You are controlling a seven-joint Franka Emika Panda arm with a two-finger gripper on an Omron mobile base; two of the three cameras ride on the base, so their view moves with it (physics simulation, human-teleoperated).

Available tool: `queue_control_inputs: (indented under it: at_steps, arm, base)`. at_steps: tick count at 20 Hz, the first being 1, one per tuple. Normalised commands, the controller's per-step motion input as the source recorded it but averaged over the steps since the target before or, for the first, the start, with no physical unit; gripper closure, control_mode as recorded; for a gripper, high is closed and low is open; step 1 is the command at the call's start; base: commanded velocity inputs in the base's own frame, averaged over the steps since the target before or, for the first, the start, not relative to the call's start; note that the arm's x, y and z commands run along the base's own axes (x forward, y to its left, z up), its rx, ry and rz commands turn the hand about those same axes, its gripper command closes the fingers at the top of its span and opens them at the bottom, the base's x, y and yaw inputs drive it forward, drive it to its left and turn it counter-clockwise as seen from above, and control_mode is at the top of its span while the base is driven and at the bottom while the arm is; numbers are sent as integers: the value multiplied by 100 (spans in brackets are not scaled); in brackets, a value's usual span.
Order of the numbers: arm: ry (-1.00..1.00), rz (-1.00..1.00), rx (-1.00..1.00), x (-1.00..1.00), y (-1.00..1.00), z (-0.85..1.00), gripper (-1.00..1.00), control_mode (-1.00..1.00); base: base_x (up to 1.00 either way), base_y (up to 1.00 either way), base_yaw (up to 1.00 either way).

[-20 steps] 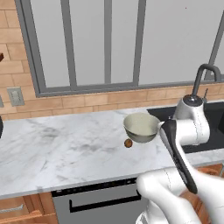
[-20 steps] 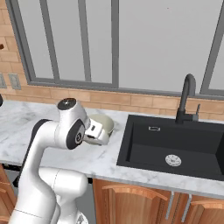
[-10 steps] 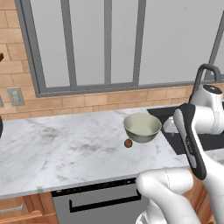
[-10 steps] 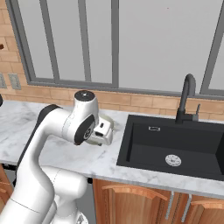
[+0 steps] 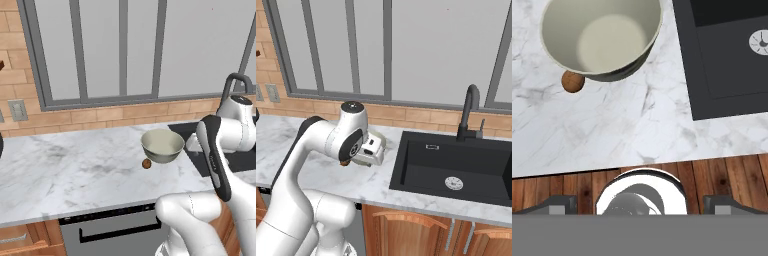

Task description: Gather the eggs and milk located in the vicinity of the sink area and place them right next to the bowl.

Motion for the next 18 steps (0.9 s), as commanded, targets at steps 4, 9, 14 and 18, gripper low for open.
queue_control_inputs:
  at_steps: [4,9,14,18]
  arm:
    - [0,0,0,0,0,0,-100,100]
    - [0,0,0,0,0,0,-100,100]
    - [0,0,0,0,0,0,-100,100]
    - [0,0,0,0,0,0,-100,100]
  base:
    - [0,6,0]
    - [-69,-92,6]
    - [-47,-100,8]
    - [2,-100,11]
